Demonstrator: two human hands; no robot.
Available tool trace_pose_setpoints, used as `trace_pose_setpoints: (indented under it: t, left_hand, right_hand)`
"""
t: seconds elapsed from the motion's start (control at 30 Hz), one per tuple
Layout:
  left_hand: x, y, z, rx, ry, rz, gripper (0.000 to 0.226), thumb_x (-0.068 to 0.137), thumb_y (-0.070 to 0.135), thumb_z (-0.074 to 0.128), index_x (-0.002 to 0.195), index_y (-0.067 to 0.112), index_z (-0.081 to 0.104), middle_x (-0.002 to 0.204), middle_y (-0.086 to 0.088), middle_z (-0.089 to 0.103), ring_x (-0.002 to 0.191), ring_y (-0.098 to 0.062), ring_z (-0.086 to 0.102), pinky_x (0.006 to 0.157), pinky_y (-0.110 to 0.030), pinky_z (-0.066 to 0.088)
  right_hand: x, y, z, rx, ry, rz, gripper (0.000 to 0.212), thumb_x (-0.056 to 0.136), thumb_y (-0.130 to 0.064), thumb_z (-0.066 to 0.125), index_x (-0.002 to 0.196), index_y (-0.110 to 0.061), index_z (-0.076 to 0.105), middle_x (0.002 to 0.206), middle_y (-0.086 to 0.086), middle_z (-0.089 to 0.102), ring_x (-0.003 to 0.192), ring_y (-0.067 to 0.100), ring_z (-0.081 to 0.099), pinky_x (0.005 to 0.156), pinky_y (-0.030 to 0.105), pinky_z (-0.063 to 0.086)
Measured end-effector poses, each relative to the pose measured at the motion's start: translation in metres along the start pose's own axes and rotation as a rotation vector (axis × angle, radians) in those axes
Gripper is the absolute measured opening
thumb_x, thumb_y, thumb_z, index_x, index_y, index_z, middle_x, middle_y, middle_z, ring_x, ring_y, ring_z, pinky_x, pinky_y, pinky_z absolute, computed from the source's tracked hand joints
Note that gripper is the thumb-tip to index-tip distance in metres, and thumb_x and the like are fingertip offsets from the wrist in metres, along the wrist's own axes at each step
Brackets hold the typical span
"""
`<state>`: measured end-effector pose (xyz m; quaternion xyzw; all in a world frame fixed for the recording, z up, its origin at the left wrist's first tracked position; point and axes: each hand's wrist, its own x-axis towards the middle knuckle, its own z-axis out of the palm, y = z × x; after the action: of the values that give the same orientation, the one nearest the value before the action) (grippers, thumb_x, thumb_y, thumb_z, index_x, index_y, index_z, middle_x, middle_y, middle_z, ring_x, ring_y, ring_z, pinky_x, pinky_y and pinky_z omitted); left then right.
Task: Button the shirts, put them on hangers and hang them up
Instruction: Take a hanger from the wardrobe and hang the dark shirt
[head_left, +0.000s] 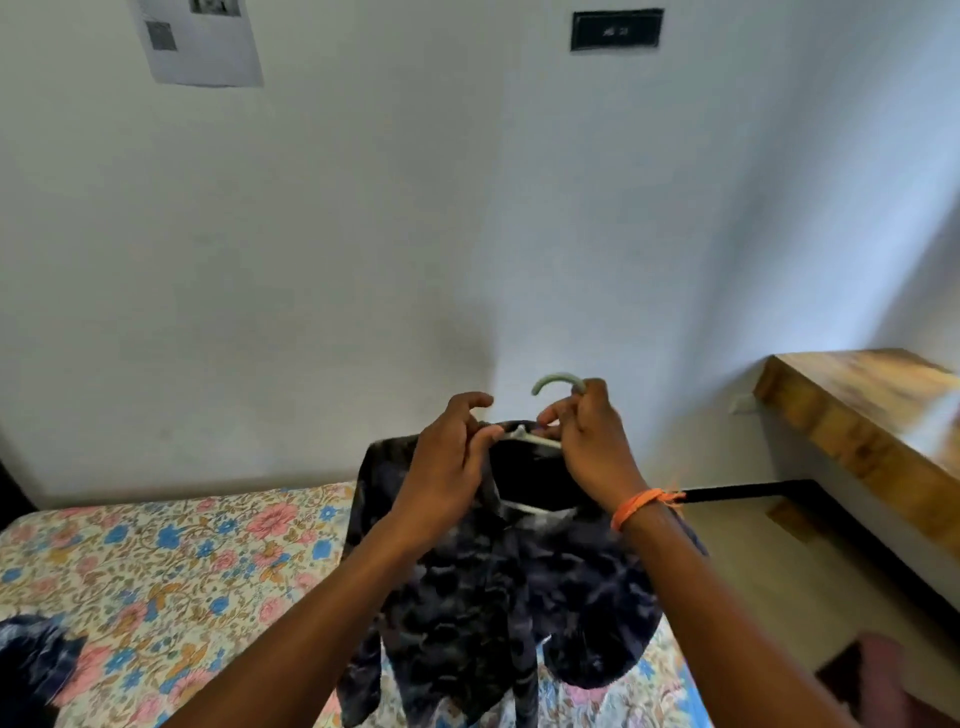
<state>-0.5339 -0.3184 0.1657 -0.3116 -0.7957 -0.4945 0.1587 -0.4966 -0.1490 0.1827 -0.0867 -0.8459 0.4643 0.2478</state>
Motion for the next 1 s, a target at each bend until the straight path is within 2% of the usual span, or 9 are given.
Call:
trace_pose_setpoints:
  t: [0.2,0.3,0.37,0.43,0.57,0.7,0.77,0.83,1.0]
  left_hand:
    - [-0.056,0.007,0.008,-0.249,0.04,-0.056,0.045,0.087,0.046,0.067,0.121,0.031,0.041,0.095,0.005,0.051,0.086,-0.012,0.056,0.072,-0.02,0.047]
    - [-0.091,0.0,0.033,-0.249,-0.054,-0.143,0.066,0.071,0.068,0.071,0.116,0.033,0.037,0.106,0.01,0.045,0.097,-0.014,0.051,0.077,-0.02,0.047]
    - [-0.108,0.001,0.054,-0.128,-0.147,-0.089,0.077,0.069,0.075,0.067,0.122,0.025,0.042,0.113,0.009,0.045,0.108,-0.016,0.048,0.087,-0.03,0.047]
    - [-0.112,0.016,0.07,-0.064,-0.168,-0.041,0.076,0.074,0.073,0.062,0.122,0.016,0.047,0.113,0.005,0.046,0.109,-0.02,0.044,0.087,-0.038,0.045]
    - [-0.115,0.064,0.096,-0.089,-0.176,0.135,0.039,0.09,0.059,0.05,0.091,0.019,0.053,0.089,0.006,0.047,0.089,-0.026,0.05,0.071,-0.039,0.041]
    - [-0.154,0.122,0.121,-0.291,-0.357,0.341,0.015,0.095,0.035,0.044,0.083,0.026,0.046,0.08,0.017,0.043,0.077,-0.01,0.044,0.067,-0.03,0.038]
    - [-0.184,0.153,0.133,-0.381,-0.48,0.426,0.025,0.095,0.023,0.045,0.076,0.03,0.032,0.072,0.016,0.032,0.066,-0.006,0.034,0.061,-0.023,0.025]
    - [-0.209,0.166,0.149,-0.386,-0.572,0.49,0.03,0.095,0.017,0.047,0.076,0.029,0.026,0.069,0.013,0.028,0.062,-0.008,0.031,0.058,-0.028,0.022]
    - [-0.27,0.191,0.198,-0.331,-0.663,0.458,0.022,0.099,0.029,0.049,0.079,0.027,0.039,0.07,0.013,0.034,0.061,-0.007,0.035,0.056,-0.026,0.029]
  right_hand:
    - [-0.03,-0.036,-0.036,0.051,0.216,0.091,0.015,0.1,0.001,0.034,0.1,-0.013,0.039,0.09,0.011,0.07,0.076,0.018,0.073,0.068,0.028,0.057]
    - [-0.05,-0.045,-0.062,0.127,0.347,0.121,0.023,0.102,-0.003,0.036,0.088,-0.022,0.038,0.082,0.009,0.069,0.075,0.022,0.073,0.077,0.042,0.059]
    - [-0.067,-0.048,-0.081,0.222,0.375,0.164,0.022,0.102,-0.002,0.035,0.088,-0.019,0.038,0.077,0.008,0.065,0.078,0.028,0.071,0.083,0.052,0.058]
    - [-0.087,-0.052,-0.099,0.296,0.386,0.176,0.019,0.101,0.002,0.035,0.092,-0.014,0.04,0.074,0.008,0.062,0.076,0.028,0.069,0.083,0.056,0.057]
    - [-0.132,-0.052,-0.143,0.255,0.542,0.186,0.012,0.101,0.002,0.037,0.099,-0.005,0.047,0.077,0.012,0.062,0.077,0.03,0.068,0.078,0.05,0.059]
    - [-0.181,-0.041,-0.196,0.219,0.667,0.268,0.017,0.102,-0.001,0.038,0.094,-0.015,0.043,0.079,0.011,0.066,0.081,0.03,0.073,0.078,0.044,0.06]
    - [-0.209,-0.035,-0.227,0.22,0.711,0.314,0.015,0.103,0.001,0.035,0.096,-0.012,0.041,0.081,0.01,0.063,0.072,0.023,0.073,0.072,0.034,0.06]
    - [-0.237,-0.031,-0.265,0.286,0.78,0.351,0.021,0.102,0.005,0.033,0.093,-0.013,0.039,0.081,0.012,0.059,0.068,0.024,0.072,0.072,0.036,0.061]
    - [-0.326,-0.022,-0.361,0.22,0.795,0.364,0.029,0.102,0.007,0.032,0.084,-0.015,0.034,0.076,0.012,0.057,0.07,0.029,0.07,0.079,0.045,0.059]
